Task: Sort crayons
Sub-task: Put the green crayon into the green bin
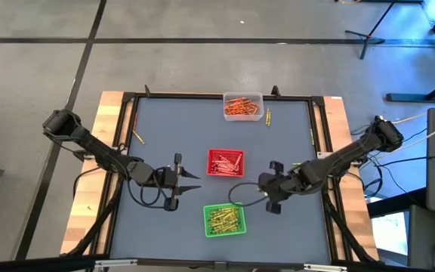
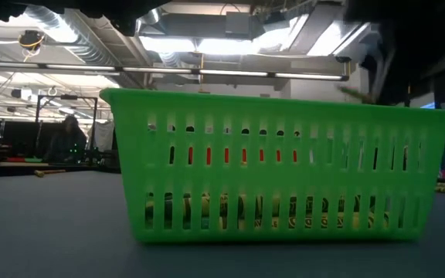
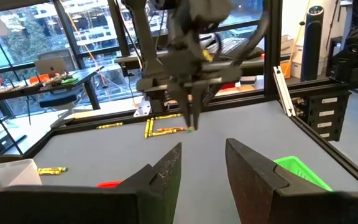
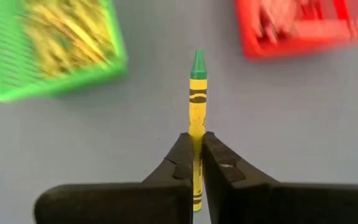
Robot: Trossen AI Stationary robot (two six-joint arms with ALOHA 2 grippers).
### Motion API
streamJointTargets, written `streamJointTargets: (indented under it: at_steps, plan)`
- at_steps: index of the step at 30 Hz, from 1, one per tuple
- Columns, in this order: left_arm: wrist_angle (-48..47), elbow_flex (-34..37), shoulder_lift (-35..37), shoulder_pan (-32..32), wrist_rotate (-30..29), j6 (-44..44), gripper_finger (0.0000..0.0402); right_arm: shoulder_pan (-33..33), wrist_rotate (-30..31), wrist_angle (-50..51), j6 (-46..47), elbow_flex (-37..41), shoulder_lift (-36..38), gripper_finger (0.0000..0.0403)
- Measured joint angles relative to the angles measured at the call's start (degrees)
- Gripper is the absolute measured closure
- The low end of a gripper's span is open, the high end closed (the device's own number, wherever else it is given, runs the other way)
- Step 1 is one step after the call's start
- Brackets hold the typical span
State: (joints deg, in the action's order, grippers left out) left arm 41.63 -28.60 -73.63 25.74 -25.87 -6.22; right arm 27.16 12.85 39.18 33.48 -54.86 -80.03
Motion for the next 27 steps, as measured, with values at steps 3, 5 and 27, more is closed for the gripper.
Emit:
streamJointTargets:
  at_steps: [3, 5, 27]
  plan:
    - [0.0, 0.0, 0.0, -0.1, 0.0, -0.2, 0.0292, 1.1, 0.5, -6.5, -4.2, -0.7, 0.0, 0.0393]
    - [0.0, 0.0, 0.0, -0.1, 0.0, -0.1, 0.0292, 1.7, 0.5, -11.5, -7.4, -0.7, -0.3, 0.0391]
    - [0.6, 0.0, 0.0, -0.1, 0.0, -0.3, 0.0292, 2.8, -3.4, -45.4, -23.6, -0.7, -17.5, 0.0389]
